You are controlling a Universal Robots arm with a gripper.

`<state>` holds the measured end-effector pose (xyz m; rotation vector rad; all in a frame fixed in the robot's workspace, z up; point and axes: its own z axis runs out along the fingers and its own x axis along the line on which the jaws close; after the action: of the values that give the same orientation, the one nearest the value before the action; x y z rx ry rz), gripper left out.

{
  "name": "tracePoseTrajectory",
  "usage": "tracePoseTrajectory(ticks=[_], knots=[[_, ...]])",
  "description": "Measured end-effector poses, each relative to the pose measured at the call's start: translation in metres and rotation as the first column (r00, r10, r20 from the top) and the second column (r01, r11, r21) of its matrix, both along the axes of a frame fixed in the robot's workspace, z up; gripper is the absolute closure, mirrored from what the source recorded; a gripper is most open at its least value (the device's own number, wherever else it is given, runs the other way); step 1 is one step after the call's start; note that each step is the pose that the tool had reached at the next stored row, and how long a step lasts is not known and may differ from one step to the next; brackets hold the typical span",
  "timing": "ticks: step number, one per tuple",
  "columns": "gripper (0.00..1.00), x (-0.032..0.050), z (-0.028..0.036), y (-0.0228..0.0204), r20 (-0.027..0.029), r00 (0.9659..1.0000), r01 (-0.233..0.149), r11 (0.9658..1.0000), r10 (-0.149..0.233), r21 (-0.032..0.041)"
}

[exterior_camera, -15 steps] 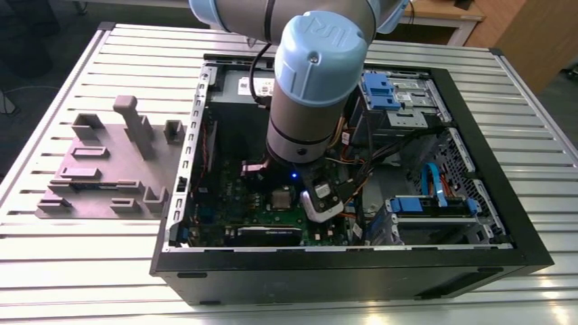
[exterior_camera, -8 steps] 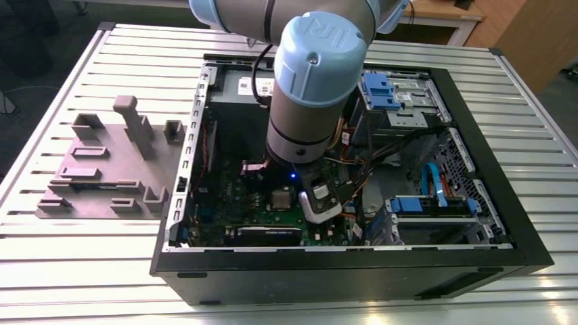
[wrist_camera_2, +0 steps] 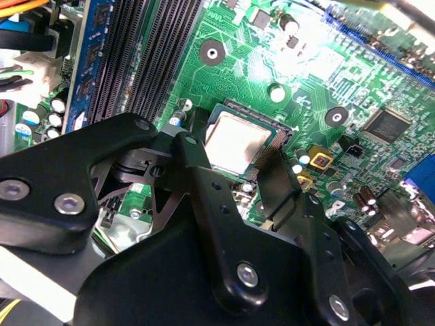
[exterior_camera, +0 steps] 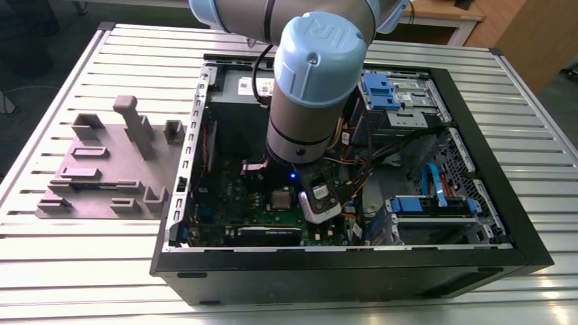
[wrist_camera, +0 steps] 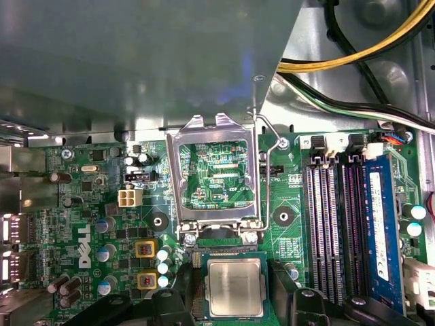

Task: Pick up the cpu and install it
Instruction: 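Place the cpu into insertion slot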

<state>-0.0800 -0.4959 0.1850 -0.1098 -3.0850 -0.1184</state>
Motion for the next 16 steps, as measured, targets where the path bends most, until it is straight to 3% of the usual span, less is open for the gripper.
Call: tracePoseTrajectory(ticks=[16], knots=[[0.44,0.0001,0.0007,0.0001,0.0002,1.0,0.0,1.0,0.0,0.0004]])
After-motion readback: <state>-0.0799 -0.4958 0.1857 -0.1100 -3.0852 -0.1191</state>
